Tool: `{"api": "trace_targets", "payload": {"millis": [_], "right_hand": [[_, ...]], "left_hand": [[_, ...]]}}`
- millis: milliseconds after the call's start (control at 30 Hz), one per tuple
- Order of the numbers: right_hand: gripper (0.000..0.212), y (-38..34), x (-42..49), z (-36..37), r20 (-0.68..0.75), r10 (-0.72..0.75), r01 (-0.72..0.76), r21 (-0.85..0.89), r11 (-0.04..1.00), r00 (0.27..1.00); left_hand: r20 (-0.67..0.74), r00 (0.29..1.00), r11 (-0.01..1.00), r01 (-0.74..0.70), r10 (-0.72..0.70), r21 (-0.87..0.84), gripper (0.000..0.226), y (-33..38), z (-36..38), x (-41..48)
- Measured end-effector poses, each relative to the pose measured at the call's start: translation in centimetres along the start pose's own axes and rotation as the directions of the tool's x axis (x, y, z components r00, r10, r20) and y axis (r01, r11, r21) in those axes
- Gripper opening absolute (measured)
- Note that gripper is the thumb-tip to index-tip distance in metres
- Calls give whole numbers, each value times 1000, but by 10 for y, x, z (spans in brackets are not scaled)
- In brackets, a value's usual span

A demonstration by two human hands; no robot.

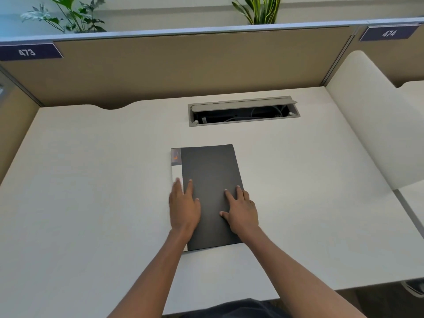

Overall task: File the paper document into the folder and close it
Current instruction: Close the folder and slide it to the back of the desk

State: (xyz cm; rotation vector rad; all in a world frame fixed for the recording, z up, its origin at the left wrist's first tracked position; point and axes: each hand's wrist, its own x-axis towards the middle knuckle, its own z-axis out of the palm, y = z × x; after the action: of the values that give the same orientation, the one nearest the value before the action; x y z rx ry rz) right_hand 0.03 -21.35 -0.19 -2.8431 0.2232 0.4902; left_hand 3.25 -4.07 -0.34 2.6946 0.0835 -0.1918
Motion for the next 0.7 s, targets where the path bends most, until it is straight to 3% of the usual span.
{"api": "trace_targets", "payload": {"millis": [100, 267, 433, 567, 700], "right_hand": [[77, 2, 1, 1, -23, -3, 3, -10, 1000, 1000], [76, 3, -1, 4, -44, -6, 5, -32, 999, 999], [76, 4, -1, 3, -32, -2, 1, -31, 1000, 999], [76, 5, 0, 2, -36, 1, -2, -7, 1000, 999], [76, 8, 0, -1, -22, 4, -4, 29, 1000, 1000]], "left_hand": [[-45, 974, 970, 217, -222, -110, 72, -9, -8, -2], [-18, 932, 887, 339, -363, -313, 82, -8, -15, 3], [134, 846, 681, 500, -516, -536, 76, -9, -21, 18], [189, 875, 576, 442, -446, -688, 15, -20, -29, 23], [276, 907, 548, 414, -318, -727, 37, -29, -32, 24]]}}
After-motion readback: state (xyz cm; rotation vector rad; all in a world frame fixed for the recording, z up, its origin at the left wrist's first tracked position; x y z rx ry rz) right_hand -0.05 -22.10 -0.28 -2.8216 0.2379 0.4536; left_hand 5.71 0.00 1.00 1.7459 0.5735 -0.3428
